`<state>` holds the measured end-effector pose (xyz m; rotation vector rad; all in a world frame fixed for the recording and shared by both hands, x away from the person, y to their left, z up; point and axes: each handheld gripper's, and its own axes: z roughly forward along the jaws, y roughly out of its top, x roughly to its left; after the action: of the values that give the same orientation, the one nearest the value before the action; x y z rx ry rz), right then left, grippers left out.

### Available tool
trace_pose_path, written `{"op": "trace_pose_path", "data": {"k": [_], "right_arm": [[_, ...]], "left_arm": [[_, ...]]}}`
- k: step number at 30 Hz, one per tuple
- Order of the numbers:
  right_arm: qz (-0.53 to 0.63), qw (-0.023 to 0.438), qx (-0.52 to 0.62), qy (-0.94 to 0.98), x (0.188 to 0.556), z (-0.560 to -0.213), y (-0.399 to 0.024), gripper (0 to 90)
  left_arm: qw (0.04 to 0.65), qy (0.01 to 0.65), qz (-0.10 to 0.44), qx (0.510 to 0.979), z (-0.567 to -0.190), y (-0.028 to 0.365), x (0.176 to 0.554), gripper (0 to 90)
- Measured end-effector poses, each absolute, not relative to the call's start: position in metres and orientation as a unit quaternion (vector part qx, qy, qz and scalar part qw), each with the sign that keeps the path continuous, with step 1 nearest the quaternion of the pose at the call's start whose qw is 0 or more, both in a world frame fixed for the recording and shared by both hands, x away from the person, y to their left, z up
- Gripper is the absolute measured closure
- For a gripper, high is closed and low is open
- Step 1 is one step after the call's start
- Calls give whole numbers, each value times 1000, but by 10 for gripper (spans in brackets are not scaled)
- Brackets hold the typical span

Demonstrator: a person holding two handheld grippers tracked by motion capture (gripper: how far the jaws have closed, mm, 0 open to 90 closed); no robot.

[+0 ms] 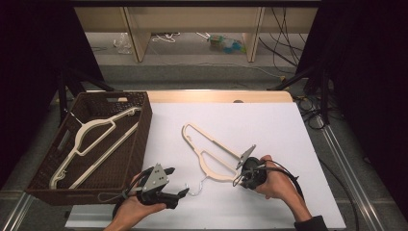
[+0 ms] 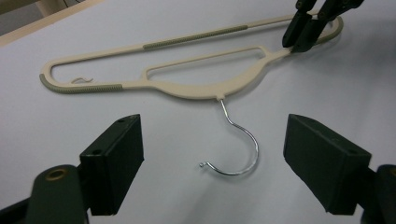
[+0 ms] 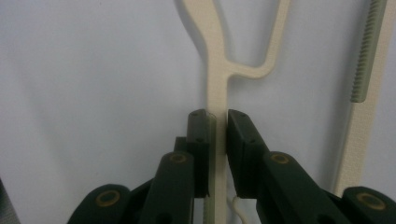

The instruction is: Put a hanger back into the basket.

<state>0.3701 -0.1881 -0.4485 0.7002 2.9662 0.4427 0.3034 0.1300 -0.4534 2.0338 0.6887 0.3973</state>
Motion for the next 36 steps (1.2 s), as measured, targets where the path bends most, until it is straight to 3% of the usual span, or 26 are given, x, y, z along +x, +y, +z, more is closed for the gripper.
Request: {"op": "trace_pose_path", "data": {"k": [15,36], "right_arm": [[144,22,224,964,365,-440,-193,801],[148,19,220,964,360,-430,-196,801]], "left_arm": [[387,252,193,866,-472,99,353,237],[324,170,214,906,-484,74,370,282]]}}
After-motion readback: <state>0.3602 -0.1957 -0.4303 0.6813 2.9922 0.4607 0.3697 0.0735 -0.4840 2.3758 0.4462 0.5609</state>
